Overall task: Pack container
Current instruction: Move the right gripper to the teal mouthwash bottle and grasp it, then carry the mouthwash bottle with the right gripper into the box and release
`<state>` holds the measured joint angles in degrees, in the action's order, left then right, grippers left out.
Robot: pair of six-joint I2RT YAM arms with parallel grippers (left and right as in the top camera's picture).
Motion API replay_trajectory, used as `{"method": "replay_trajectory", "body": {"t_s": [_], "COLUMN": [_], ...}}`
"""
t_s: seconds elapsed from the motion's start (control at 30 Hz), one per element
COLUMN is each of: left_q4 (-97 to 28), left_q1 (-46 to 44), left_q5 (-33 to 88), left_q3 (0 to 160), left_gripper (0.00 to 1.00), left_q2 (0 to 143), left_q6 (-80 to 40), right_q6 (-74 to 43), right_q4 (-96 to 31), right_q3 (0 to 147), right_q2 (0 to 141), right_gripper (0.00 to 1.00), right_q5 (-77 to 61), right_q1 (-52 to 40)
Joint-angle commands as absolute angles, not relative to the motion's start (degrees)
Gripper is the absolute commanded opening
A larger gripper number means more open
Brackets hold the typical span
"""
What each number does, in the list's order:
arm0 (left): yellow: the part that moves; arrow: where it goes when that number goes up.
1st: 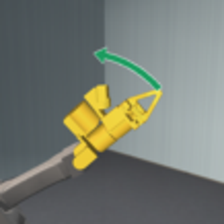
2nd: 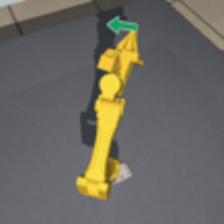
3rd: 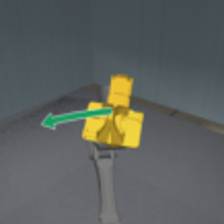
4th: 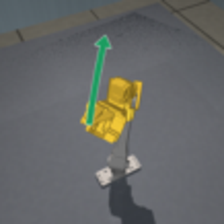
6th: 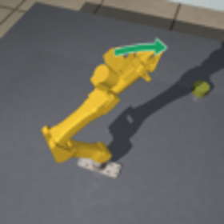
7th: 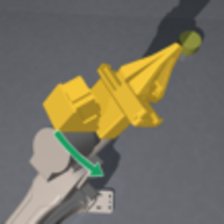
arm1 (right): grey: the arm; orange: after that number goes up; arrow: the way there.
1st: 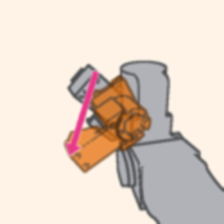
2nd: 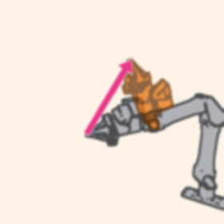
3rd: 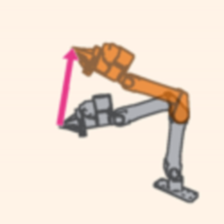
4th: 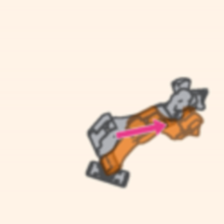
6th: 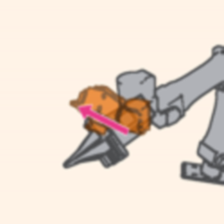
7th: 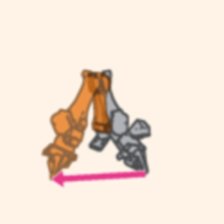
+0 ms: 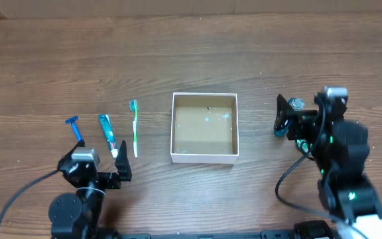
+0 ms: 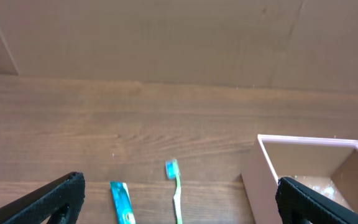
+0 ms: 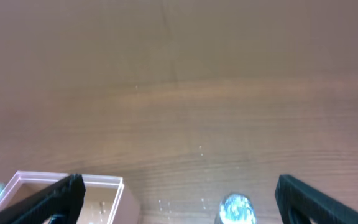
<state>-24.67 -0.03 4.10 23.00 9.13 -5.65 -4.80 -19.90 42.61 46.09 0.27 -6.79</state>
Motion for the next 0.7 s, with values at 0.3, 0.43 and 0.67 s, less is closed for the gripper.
{"method": "replay_trajectory", "body": {"t_s": [0.3,0.43,0.67], "left_q4": [-50.1,-50.3,-50.3], "left_q1": [-0.4,-0.4,-0.4], "left_q5": [8.2,11.9,11.9], "left_q3": [55.4,55.4,55.4], "left_gripper": [1.00,1.00,1.00], "left_q2": [48.5,52.2,52.5], "left_q6": [-5.4,-5.4,-5.4], "right_q6": [-12.2,-13.9,-16.6], "right_q4": [-55.7,-59.9,-63.0], "right_q3": [78.4,78.3,77.1], "right_q2": [79.1,81.7,93.8], "right_gripper": [1.00,1.00,1.00], "right_q5": [-5.7,-3.4,-1.1], "right_q1": [2.4,2.4,2.3]}}
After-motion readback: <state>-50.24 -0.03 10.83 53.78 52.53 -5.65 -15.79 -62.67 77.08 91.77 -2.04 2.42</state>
